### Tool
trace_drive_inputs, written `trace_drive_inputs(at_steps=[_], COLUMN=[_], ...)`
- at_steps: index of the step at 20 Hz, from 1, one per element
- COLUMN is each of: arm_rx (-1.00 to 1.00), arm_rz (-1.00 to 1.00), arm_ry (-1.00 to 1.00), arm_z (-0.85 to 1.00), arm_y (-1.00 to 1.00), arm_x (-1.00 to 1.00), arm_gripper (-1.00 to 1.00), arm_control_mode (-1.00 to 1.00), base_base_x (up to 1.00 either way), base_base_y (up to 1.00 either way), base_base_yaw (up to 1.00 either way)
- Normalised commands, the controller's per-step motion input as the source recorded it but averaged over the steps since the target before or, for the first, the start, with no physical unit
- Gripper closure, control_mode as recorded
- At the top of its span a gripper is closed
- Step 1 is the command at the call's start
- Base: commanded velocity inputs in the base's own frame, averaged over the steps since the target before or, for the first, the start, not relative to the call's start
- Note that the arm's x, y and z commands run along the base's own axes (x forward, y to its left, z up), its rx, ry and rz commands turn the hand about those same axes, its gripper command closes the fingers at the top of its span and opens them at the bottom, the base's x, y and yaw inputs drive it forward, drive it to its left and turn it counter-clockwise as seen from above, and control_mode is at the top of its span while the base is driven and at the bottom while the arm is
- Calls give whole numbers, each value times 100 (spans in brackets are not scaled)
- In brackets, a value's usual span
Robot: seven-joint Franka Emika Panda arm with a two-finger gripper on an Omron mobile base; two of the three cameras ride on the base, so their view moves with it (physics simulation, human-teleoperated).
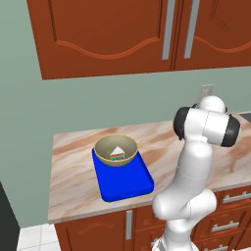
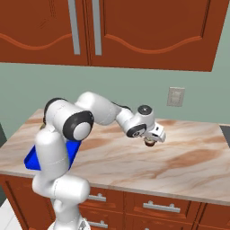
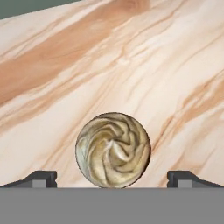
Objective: Place the bowl with cake and the cupcake onto the tray.
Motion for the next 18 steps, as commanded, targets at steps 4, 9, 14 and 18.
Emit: trace_drive_inputs(at_steps=[4,9,14,18], arm_rx=[0,0,0,0], arm_rz=[2,2,4,2], arm_ry=[11,8,1,6], arm_z=[-16,-14,-10,-16], arm_y=[-11,-7,-4,0], arm_x=[16,17,19,5], arm_gripper=[-100,-100,-100,-100], arm_control_mode=[-100,-100,-100,-100], base_base_x=[0,0,0,0], base_base_y=[0,0,0,0], base_base_yaw=[0,0,0,0])
